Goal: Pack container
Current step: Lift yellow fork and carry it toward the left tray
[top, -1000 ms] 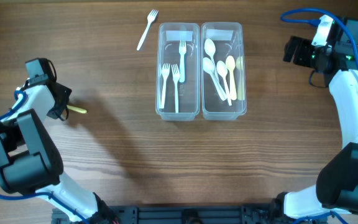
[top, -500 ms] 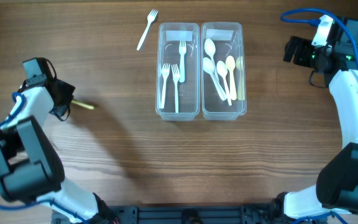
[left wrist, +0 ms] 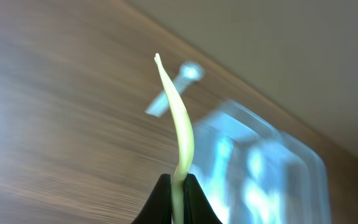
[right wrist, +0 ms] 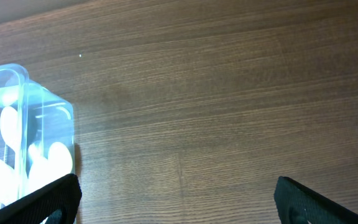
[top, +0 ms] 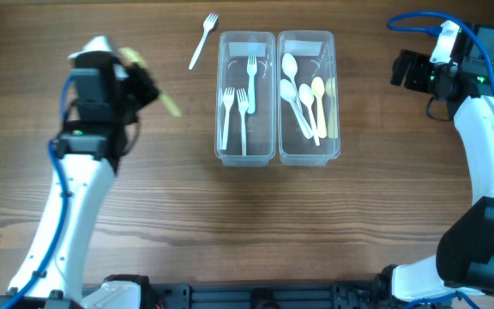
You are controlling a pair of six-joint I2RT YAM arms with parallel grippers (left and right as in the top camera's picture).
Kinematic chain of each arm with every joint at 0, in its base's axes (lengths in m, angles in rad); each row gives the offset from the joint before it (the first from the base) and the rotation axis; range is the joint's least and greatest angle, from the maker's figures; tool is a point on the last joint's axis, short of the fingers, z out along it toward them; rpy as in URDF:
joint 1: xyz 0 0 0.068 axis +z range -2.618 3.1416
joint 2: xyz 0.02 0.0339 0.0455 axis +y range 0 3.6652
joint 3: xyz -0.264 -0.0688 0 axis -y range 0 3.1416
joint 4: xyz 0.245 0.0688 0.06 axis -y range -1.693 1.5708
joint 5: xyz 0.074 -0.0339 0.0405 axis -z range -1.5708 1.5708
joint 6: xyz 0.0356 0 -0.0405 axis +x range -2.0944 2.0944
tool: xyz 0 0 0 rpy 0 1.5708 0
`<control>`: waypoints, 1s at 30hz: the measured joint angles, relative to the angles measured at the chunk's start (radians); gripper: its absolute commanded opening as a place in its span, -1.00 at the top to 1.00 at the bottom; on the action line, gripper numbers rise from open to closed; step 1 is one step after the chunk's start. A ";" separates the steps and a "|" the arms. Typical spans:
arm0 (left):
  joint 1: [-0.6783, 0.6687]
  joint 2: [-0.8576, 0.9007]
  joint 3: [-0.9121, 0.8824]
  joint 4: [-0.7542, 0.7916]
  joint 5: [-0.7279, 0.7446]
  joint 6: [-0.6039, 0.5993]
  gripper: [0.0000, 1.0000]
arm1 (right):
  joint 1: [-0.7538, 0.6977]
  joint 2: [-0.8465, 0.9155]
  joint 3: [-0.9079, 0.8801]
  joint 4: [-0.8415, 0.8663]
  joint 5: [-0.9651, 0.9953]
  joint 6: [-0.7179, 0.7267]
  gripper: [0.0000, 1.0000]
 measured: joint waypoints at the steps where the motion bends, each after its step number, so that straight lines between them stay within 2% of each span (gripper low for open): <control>1: -0.042 -0.005 0.000 0.011 0.004 0.006 0.92 | 0.000 0.000 0.000 0.000 0.000 0.000 -0.99; 6: -0.182 -0.003 0.000 0.049 0.014 0.043 0.92 | 0.000 0.000 0.000 0.000 0.000 0.000 -0.99; 13: -0.309 0.067 0.000 0.119 0.014 0.134 0.92 | 0.000 0.000 0.000 0.000 0.000 0.000 -0.99; 20: -0.334 0.208 0.000 0.227 0.013 0.170 0.92 | 0.000 0.000 0.000 0.000 0.000 0.000 -0.99; 29: -0.335 0.323 0.000 0.258 0.013 0.177 0.92 | 0.000 0.000 0.000 0.000 0.000 0.000 -1.00; 30: -0.335 0.330 0.000 0.261 0.013 0.177 0.87 | 0.000 0.000 0.000 0.000 0.000 0.000 -1.00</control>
